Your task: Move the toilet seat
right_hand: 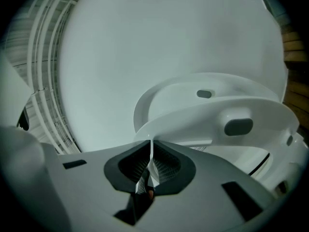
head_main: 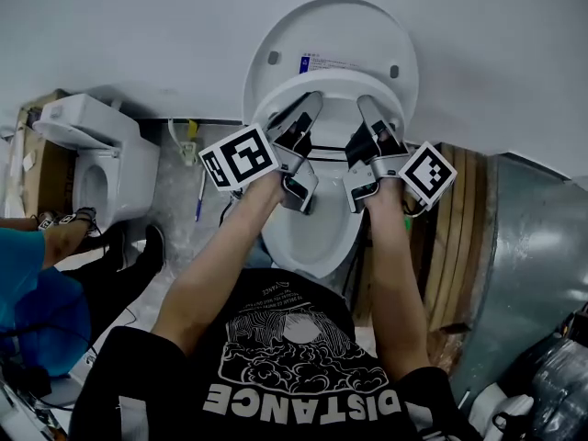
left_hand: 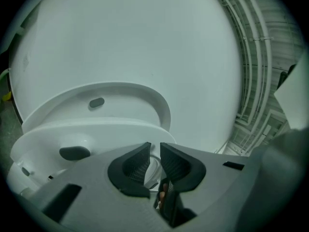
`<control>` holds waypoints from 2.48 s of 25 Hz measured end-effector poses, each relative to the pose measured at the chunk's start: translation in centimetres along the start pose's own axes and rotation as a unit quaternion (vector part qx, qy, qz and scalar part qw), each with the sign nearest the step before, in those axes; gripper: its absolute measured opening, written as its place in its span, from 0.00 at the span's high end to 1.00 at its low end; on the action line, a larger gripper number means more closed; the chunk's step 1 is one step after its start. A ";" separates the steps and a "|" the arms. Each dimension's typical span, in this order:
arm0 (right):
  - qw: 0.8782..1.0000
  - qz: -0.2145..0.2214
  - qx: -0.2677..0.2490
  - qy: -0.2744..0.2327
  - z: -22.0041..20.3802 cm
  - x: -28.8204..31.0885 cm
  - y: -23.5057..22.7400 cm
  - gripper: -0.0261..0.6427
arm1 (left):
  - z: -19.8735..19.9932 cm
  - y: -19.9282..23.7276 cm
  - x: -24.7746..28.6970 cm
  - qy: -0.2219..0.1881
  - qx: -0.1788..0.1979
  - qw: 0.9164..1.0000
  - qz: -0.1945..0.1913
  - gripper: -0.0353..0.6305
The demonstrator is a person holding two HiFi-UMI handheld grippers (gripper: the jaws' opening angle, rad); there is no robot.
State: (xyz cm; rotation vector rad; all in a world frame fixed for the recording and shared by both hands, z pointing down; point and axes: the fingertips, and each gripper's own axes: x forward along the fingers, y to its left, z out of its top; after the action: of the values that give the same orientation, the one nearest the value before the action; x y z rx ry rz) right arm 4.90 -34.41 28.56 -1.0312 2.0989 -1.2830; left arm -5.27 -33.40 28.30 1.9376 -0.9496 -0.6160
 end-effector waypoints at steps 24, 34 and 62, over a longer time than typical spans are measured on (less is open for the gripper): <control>0.998 -0.053 -0.006 -0.029 5.6 10.9 -4.9 0.92 | 6.3 6.5 9.6 0.032 0.007 0.999 0.026 0.88; 0.997 -0.061 -0.004 -0.042 5.9 11.5 -4.6 0.92 | 6.3 6.8 10.2 0.050 0.033 0.998 0.029 0.89; 0.971 -0.079 -0.221 0.052 -1.1 2.4 1.5 0.92 | -0.9 0.2 2.9 0.082 0.208 0.971 0.082 0.91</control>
State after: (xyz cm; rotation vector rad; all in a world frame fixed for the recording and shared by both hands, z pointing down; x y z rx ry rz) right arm 2.15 -35.33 27.67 -1.3629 2.4948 -0.9718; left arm -3.04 -35.39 28.76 2.2034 -1.1876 -0.1620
